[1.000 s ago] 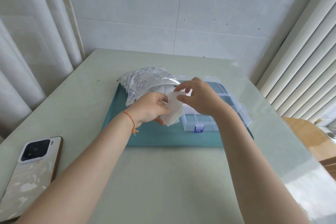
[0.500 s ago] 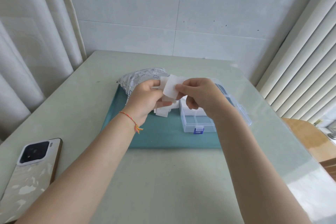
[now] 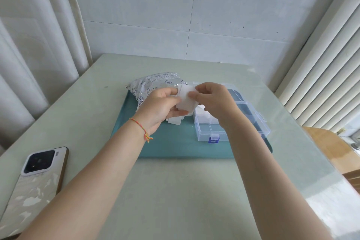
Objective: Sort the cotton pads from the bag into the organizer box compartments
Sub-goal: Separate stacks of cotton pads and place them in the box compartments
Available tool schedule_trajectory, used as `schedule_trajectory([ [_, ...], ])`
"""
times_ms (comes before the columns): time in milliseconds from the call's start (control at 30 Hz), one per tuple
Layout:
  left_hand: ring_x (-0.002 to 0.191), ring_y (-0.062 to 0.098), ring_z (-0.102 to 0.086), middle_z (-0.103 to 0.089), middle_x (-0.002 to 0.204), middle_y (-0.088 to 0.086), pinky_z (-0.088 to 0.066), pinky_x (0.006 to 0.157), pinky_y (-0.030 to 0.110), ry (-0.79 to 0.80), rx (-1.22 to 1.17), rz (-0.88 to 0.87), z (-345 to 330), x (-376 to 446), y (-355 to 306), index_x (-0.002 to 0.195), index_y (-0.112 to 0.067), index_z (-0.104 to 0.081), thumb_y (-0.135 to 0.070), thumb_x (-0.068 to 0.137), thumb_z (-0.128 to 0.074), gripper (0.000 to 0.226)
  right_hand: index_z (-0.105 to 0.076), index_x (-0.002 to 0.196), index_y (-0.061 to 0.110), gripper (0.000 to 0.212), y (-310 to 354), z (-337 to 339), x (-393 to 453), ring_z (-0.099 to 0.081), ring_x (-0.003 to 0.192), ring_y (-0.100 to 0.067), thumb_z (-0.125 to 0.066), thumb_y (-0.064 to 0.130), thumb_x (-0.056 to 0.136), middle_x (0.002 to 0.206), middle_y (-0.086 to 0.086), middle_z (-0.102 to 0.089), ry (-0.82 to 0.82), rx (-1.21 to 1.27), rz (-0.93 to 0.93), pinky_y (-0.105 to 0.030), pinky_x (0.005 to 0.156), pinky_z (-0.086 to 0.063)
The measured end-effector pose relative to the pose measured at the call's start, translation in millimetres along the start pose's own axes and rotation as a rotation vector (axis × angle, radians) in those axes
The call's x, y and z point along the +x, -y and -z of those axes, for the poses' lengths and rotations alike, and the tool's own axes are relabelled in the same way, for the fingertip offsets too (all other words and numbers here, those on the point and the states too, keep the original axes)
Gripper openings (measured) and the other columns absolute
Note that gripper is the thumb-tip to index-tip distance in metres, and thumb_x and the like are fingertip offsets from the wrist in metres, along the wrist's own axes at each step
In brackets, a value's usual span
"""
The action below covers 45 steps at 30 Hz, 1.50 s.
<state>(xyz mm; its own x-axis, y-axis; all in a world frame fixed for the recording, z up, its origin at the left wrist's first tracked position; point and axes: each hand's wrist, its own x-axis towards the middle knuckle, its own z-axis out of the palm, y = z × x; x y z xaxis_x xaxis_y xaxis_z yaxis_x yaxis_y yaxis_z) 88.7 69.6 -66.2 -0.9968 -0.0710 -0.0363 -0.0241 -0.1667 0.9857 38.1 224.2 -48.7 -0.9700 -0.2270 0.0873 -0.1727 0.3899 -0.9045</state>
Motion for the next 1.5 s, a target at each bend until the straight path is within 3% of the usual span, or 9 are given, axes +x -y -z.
schedule_trajectory([
  [267,0.084,0.030,-0.073,-0.072,0.097,0.021,-0.061,0.074,0.031,-0.016,0.010,0.024,5,-1,-2,0.107,0.000,-0.067,0.002,0.098,-0.047,0.022,-0.061,0.080,0.015,0.012,1,5,0,-0.061,0.064,-0.013,-0.071,0.012,0.086,0.076,-0.001,-0.067,-0.147,0.128,0.034,-0.025,0.061,-0.052],
  [367,0.073,0.024,-0.073,-0.073,0.088,0.015,-0.061,0.069,0.029,-0.051,0.093,0.027,8,-1,-3,0.099,-0.007,-0.069,-0.004,0.096,-0.057,0.013,-0.067,0.087,0.011,0.005,3,17,-2,-0.063,0.063,-0.011,-0.072,0.010,0.087,0.077,-0.002,-0.070,-0.052,0.188,0.044,-0.026,0.064,-0.052],
  [467,0.066,0.020,-0.072,-0.074,0.079,0.008,-0.060,0.066,0.027,-0.034,0.128,0.038,10,-4,-6,0.090,-0.012,-0.070,-0.007,0.091,-0.066,0.007,-0.073,0.090,0.011,0.007,5,21,-7,-0.061,0.069,-0.008,-0.075,0.015,0.086,0.080,0.002,-0.072,0.123,0.085,0.087,-0.020,0.064,-0.048],
  [600,0.069,0.021,-0.073,-0.075,0.080,0.009,-0.061,0.068,0.028,0.021,0.092,0.053,10,-6,-9,0.091,-0.013,-0.073,-0.006,0.093,-0.062,0.013,-0.072,0.089,0.011,0.010,4,9,-7,-0.057,0.061,-0.002,-0.076,0.019,0.085,0.076,0.004,-0.069,0.115,0.016,0.080,-0.010,0.055,-0.042],
  [867,0.069,0.026,-0.073,-0.073,0.079,0.013,-0.061,0.065,0.030,0.024,0.007,0.099,8,-6,-12,0.091,-0.005,-0.069,-0.012,0.095,-0.059,0.013,-0.063,0.085,0.018,0.015,-4,0,-1,-0.053,0.069,-0.013,-0.077,0.023,0.084,0.078,0.003,-0.062,0.023,-0.111,0.135,-0.018,0.060,-0.042],
  [1000,0.060,0.023,-0.071,-0.070,0.075,0.013,-0.060,0.060,0.029,-0.115,0.026,0.076,7,-4,-8,0.092,-0.006,-0.063,0.001,0.094,-0.057,0.009,-0.052,0.088,0.016,0.033,-2,-8,-5,-0.057,0.078,-0.017,-0.075,0.038,0.082,0.088,0.004,-0.061,-0.030,-0.260,0.202,-0.018,0.062,-0.042],
  [1167,0.056,0.023,-0.066,-0.065,0.074,0.011,-0.061,0.060,0.033,-0.199,0.041,0.087,7,0,-7,0.088,-0.008,-0.063,-0.002,0.092,-0.059,0.009,-0.042,0.090,0.014,0.047,3,-19,-16,-0.044,0.064,-0.019,-0.074,0.046,0.079,0.081,-0.001,-0.056,0.051,-0.525,0.246,-0.035,0.057,-0.039],
  [1400,0.067,0.020,-0.065,-0.066,0.078,0.007,-0.060,0.068,0.033,-0.072,0.034,0.073,3,-1,-5,0.091,-0.008,-0.064,-0.010,0.093,-0.057,0.007,-0.043,0.090,0.012,0.031,9,-27,-19,-0.041,0.056,-0.019,-0.061,0.038,0.089,0.069,-0.002,-0.053,0.018,-0.473,0.275,-0.033,0.053,-0.034],
  [1500,0.069,0.015,-0.065,-0.067,0.074,0.000,-0.057,0.065,0.029,-0.038,0.079,0.047,-6,-3,-1,0.091,-0.011,-0.068,-0.008,0.091,-0.050,0.018,-0.043,0.095,0.008,0.035,8,-30,-21,-0.043,0.065,-0.020,-0.065,0.034,0.088,0.078,-0.002,-0.055,0.051,-0.524,0.319,-0.032,0.055,-0.034],
])
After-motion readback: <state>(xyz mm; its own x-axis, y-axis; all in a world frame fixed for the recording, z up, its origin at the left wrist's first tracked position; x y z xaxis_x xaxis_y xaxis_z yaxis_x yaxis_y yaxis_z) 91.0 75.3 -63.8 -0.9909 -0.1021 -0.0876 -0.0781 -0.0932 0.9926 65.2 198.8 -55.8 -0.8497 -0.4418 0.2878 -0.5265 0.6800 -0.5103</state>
